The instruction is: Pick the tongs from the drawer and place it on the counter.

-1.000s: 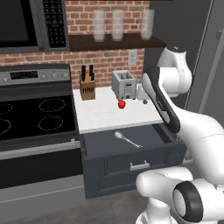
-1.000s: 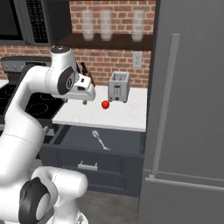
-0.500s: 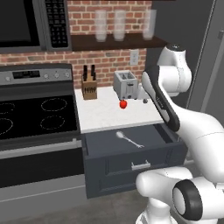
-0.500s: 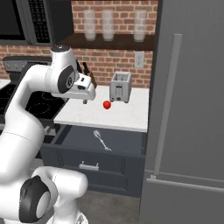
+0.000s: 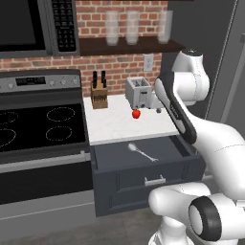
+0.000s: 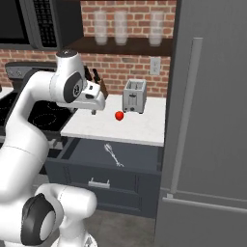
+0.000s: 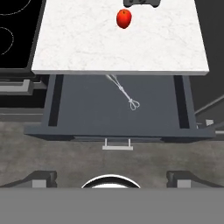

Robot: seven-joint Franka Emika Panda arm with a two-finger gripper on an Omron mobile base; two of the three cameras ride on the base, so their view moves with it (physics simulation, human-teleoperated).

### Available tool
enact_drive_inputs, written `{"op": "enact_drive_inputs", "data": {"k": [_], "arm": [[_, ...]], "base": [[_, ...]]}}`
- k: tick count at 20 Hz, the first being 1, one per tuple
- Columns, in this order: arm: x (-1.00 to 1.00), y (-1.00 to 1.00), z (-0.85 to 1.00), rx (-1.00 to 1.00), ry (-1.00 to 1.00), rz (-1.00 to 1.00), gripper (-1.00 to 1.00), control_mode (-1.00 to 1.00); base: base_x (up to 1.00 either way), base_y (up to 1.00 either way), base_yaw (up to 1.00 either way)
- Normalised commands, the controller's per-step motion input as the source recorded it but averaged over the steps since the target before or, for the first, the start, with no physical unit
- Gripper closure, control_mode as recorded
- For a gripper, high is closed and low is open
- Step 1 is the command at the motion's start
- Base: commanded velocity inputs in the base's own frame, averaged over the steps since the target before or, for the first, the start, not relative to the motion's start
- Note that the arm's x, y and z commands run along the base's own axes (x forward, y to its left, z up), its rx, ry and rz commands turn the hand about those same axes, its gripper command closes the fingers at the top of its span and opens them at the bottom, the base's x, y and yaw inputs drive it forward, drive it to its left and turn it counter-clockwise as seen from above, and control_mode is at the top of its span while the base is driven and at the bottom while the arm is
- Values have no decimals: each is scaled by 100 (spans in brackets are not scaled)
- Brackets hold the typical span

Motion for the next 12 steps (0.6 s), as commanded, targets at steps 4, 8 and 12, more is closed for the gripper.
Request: {"op": "enact_drive_inputs", "data": {"k": [4,8,12], "arm": [[0,0,0,0,0,0,-100,100],[0,18,-30,0,0,3,-100,-100],[4,44,-74,0,7,7,-100,-100]], "base": [[0,0,0],[0,0,0],[0,0,0]]}}
